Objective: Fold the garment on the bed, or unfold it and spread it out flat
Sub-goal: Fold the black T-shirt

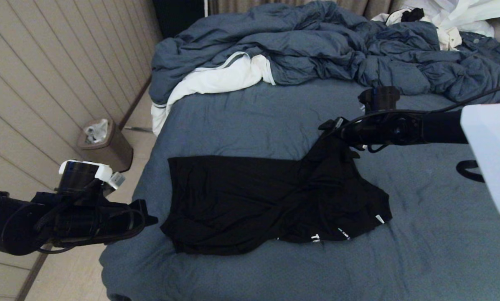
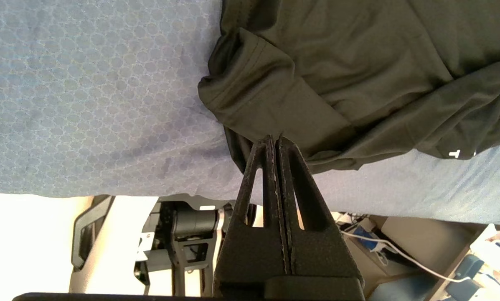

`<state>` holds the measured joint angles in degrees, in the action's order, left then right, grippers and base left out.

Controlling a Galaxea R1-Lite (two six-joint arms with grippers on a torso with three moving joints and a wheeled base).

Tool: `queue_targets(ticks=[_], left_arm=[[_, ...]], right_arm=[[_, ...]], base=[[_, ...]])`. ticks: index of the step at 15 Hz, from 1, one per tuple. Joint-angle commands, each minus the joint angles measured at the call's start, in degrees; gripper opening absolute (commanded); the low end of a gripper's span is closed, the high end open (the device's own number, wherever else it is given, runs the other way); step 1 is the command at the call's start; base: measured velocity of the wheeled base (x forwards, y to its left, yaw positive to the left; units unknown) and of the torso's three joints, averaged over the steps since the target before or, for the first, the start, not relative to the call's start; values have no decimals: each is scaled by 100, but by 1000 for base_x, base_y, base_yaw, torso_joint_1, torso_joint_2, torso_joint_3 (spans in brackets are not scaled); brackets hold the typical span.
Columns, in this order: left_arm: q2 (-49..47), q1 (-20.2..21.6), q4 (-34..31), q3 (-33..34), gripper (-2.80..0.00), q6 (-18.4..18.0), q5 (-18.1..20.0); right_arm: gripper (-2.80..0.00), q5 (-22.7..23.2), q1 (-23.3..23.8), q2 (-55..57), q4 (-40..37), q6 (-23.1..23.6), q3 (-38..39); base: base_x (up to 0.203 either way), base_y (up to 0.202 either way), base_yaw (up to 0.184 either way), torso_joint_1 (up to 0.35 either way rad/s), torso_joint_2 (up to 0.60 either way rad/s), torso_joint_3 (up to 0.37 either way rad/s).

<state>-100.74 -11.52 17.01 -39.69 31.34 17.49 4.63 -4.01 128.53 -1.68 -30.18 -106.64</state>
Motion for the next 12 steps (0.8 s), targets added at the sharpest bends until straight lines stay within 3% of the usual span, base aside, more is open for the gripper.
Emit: queue_targets(ticks=[1,6,8,12], left_arm=[[2,1,13,5,-280,21,8],[2,1,13,5,-280,21,8],[2,1,13,5,-280,13,8],[9,-24,37,50,-280,4,8]], right_arm=[[0,3,6,-38,-13,-23,9],[0,-30,-3,-71,-225,169,16],[0,-17,-3,-201,-406,623,110],[0,-35,-25,-471,-1536,1498,139]], base=[[0,0,0,0,0,0],[0,0,0,0,0,0],[0,0,0,0,0,0],[0,0,0,0,0,0]])
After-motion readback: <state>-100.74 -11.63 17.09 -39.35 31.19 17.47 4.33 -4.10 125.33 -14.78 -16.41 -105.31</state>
